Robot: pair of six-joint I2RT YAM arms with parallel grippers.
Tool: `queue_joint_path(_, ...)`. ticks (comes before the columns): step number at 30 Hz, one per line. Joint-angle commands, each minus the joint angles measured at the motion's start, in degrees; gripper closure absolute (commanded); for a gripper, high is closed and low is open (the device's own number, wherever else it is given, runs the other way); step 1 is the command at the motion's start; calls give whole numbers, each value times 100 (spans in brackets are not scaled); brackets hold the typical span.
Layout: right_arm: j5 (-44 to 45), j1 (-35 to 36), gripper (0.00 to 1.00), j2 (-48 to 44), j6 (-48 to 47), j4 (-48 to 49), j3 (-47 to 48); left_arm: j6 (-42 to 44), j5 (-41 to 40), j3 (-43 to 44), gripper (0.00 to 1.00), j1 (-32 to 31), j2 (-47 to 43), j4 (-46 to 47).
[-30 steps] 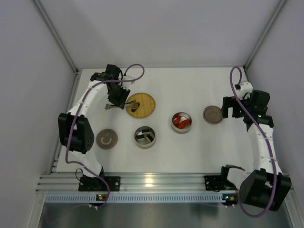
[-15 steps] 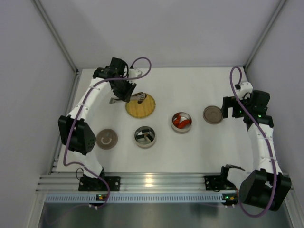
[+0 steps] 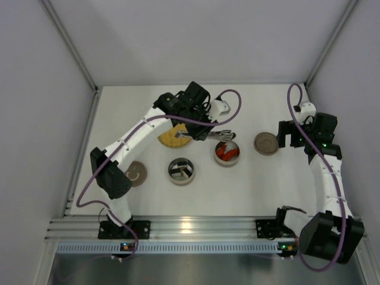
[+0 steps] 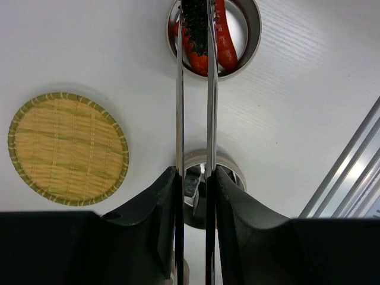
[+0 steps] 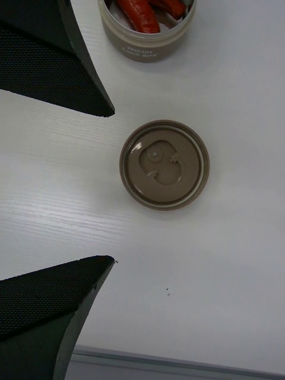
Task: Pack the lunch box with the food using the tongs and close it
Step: Place the fake food in the packing box.
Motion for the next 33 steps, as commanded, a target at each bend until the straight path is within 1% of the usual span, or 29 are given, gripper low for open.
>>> queue_joint_path(1,26,15,1,-63,-31,-119,200,-172,144,268,84,-129,339,86)
queue_joint_path(9,123,6,1,-107,-137,-110,147,-216,205,-30,83,-182,480,271)
queue_joint_path(16,88,7,1,-81,-102,-93,138,-216,319,-180,78,-200,551,324)
queue_joint_path(25,114,7,1,-99,-137,-110,138,-119,337,-312,76,-296,594,332)
queue_joint_path(29,105,15,1,-81,-128,-110,155,-101,302,-312,69,-288,612,359)
queue_joint_path(30,105,15,1,-81,-128,-110,164,-93,293,-312,66,-288,630,367)
queue_joint_path(33,97,15,1,-81,-128,-110,173,-93,232,-303,62,-288,656,403)
